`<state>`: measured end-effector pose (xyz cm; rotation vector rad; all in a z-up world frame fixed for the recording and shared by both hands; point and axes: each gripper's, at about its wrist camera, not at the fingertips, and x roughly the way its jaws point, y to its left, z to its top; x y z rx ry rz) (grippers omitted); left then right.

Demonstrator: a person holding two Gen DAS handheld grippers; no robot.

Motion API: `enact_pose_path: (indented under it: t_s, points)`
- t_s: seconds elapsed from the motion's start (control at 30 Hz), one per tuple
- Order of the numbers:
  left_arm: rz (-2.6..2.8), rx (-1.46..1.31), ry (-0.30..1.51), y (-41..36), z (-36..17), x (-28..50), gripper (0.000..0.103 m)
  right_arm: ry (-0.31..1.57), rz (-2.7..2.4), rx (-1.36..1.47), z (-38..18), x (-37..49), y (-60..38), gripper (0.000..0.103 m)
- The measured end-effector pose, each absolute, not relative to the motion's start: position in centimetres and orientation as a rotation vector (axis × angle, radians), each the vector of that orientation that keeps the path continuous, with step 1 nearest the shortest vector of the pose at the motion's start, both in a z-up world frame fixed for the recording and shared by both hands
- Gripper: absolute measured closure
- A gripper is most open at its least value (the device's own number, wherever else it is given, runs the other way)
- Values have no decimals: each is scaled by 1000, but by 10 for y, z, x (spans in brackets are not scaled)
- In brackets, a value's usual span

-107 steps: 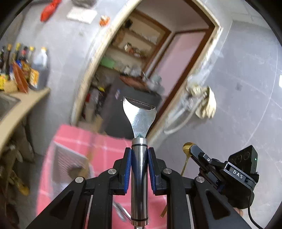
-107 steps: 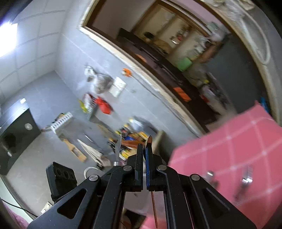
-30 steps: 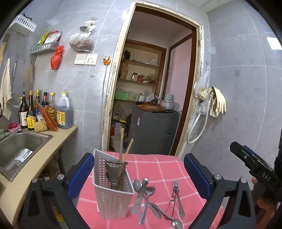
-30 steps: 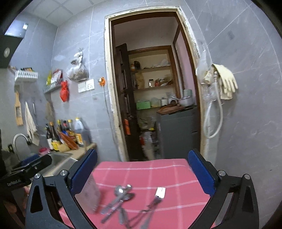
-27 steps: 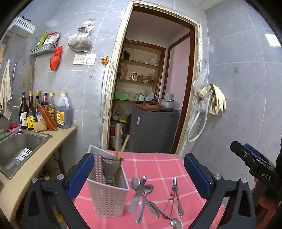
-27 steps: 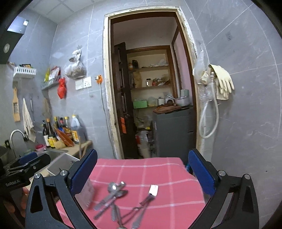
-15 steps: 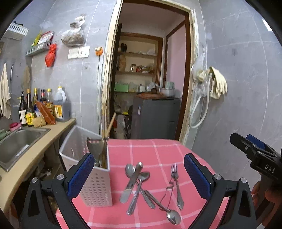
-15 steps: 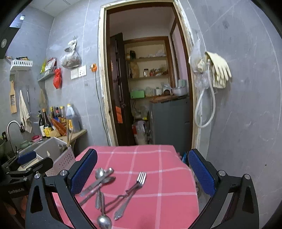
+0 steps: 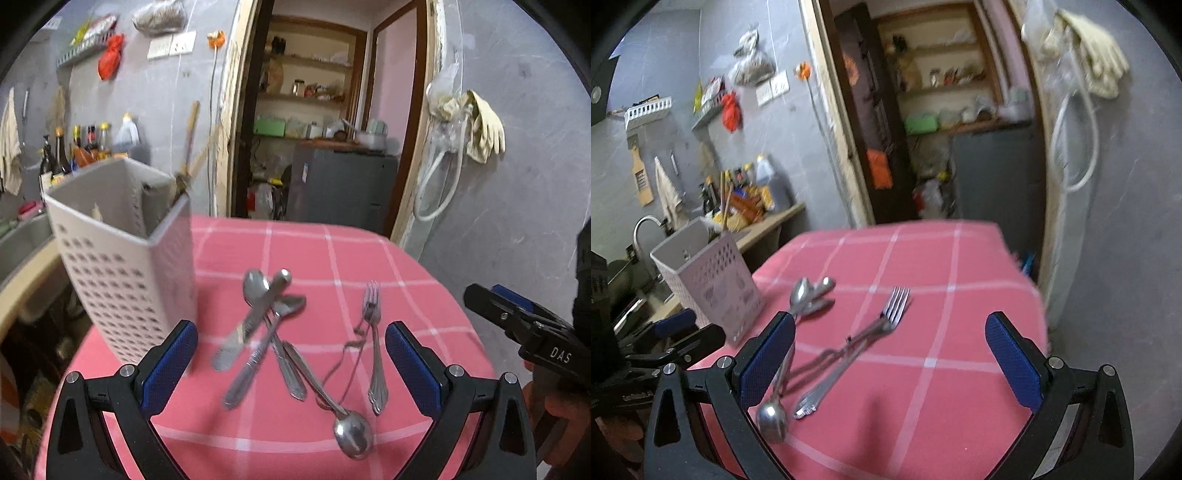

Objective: Organize utensils
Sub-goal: 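Grasp a steel fork with the right tool while the left tool grasps the butter knife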

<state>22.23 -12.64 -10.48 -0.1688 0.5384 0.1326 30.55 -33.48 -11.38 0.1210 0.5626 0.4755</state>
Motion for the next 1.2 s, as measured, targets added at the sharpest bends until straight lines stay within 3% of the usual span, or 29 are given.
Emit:
enact_pose_path:
  t_s: [0.07, 0.13, 0.33, 0.7, 0.87, 1.07, 1.2]
  points:
    - [128, -166, 558, -130, -111, 229, 3, 611, 515, 142, -125, 318, -336, 10]
    - [118, -159, 581, -132, -116, 238, 8, 660, 547, 172, -136, 331, -338, 27]
    - [126, -128, 663, -135, -128, 271, 28, 774, 611, 233, -166, 371, -328, 48]
    - [163, -95, 810, -134, -150, 325, 38, 885, 667, 229, -194, 417, -294, 64]
    - [192, -77, 896, -132, -160, 344, 55, 933, 675, 208, -200, 433, -284, 71]
    - [202, -66, 923, -131, -161, 352, 60, 973, 717, 259, -205, 459, -279, 75]
    - [214, -59, 939, -130, -159, 359, 70, 1003, 741, 286, -211, 467, -278, 87]
